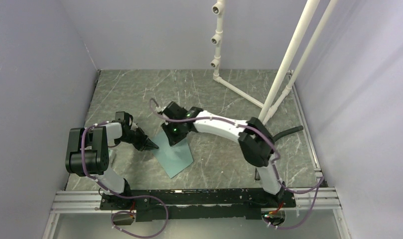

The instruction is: Place the letter into the envelope and seal it

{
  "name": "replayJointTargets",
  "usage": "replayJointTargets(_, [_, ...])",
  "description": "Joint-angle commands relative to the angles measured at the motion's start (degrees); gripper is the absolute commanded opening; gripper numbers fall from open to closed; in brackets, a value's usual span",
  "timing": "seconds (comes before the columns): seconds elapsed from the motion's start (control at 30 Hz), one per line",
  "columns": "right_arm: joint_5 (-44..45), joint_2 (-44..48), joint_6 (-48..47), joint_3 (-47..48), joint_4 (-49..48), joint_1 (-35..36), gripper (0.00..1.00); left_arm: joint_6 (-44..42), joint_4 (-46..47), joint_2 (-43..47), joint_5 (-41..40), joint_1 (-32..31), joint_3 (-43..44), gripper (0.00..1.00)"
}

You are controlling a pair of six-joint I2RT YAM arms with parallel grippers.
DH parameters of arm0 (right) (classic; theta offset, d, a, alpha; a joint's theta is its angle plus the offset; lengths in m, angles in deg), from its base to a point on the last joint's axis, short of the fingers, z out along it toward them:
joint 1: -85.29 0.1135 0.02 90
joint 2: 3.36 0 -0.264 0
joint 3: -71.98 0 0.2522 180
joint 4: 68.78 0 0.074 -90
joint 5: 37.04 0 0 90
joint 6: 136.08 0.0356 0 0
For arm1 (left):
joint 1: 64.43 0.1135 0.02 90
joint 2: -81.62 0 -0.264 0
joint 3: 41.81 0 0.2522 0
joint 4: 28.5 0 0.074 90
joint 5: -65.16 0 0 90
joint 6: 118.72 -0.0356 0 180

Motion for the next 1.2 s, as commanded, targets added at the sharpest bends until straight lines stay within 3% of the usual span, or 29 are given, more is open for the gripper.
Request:
replayJointTargets(0.0, [-5.0, 12.0, 0.8, -4.7, -6.5, -4.9, 0.00, -2.4, 0.6, -1.4, -6.5, -0.1, 0.8, 0.02])
replayJointTargets(0.27, [-2.9, 17.7, 6.1, -15.0, -13.9, -13.4, 0.00, -5.2, 2.1, 0.3, -0.7, -0.1, 3.1, 0.04])
replayJointTargets(0.47, [-8.6, 16.0, 8.0, -19.8, -22.4, -21.4, 0.00, -8.2, 1.7, 1.2, 4.0, 0.0, 5.0, 0.27])
replayJointTargets(0.57, [-11.0, 13.7, 6.8, -20.8, -25.6, -24.4, 0.00, -8.8, 0.9, 1.6, 4.2, 0.0, 5.3, 0.34])
replayJointTargets(0.87, [-11.9, 11.4, 4.7, -25.3, -28.9, -26.0, 0.01, -9.2, -0.1, 2.9, 5.8, 0.0, 5.8, 0.46])
replayJointTargets(1.17, [-14.2, 14.3, 6.1, -32.2, -29.8, -26.5, 0.06, -10.4, -3.3, 4.2, 4.8, 0.0, 7.3, 0.51])
